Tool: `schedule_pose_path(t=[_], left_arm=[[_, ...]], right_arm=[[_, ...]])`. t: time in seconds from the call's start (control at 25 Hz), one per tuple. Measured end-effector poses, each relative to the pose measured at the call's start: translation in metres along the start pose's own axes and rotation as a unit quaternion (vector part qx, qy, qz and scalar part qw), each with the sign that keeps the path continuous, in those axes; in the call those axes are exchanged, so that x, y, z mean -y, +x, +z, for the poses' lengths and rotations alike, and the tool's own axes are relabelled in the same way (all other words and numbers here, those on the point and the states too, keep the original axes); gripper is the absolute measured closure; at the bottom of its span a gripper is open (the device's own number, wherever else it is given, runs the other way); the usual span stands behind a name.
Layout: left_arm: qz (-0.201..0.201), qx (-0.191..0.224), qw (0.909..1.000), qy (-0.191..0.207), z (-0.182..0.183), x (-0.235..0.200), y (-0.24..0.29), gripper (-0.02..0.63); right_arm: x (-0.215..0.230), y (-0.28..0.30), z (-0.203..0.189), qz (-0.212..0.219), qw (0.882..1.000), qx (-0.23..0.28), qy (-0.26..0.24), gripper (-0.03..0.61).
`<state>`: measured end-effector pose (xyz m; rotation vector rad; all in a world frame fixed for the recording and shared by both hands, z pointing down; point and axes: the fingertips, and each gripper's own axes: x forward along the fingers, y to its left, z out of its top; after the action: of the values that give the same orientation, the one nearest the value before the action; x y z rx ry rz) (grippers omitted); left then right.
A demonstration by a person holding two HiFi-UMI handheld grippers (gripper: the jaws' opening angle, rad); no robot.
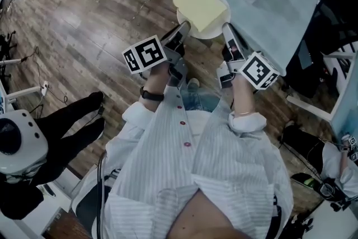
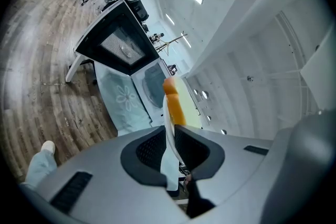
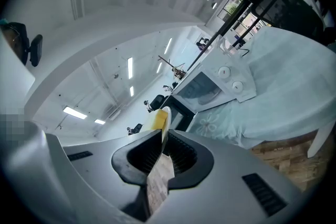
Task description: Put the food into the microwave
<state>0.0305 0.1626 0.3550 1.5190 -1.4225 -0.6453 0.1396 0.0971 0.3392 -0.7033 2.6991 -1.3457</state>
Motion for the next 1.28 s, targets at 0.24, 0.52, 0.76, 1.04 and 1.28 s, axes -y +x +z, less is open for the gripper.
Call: schedule_pose_path(t=[0.24, 0.52, 0.76, 1.04, 1.28], left_arm=[[-0.004, -0.009, 0.9999, 0.001, 0.032, -0.017, 0.016, 0.565], [-0.012, -0.026, 0.9995, 0.009, 0.075, -0.033, 0.039, 0.565], [-0.023, -0.056, 0.9980, 0.019, 0.106, -0.047, 0.063, 0.565], [-0.038, -0.091, 0.9947, 0.030, 0.128, -0.060, 0.081, 0.565], [-0.042, -0.107, 0.9929, 0.029, 0.134, -0.068, 0.094, 0.565]], right_arm=[[0.004, 0.036, 0.004, -0.010, 1.000, 0.008, 0.002, 0.523], [0.004, 0.081, 0.015, -0.020, 0.999, 0.024, 0.006, 0.523], [0.011, 0.114, 0.022, -0.042, 0.998, 0.046, 0.016, 0.523], [0.016, 0.138, 0.024, -0.067, 0.995, 0.071, 0.020, 0.523], [0.023, 0.149, 0.027, -0.078, 0.993, 0.081, 0.026, 0.523]])
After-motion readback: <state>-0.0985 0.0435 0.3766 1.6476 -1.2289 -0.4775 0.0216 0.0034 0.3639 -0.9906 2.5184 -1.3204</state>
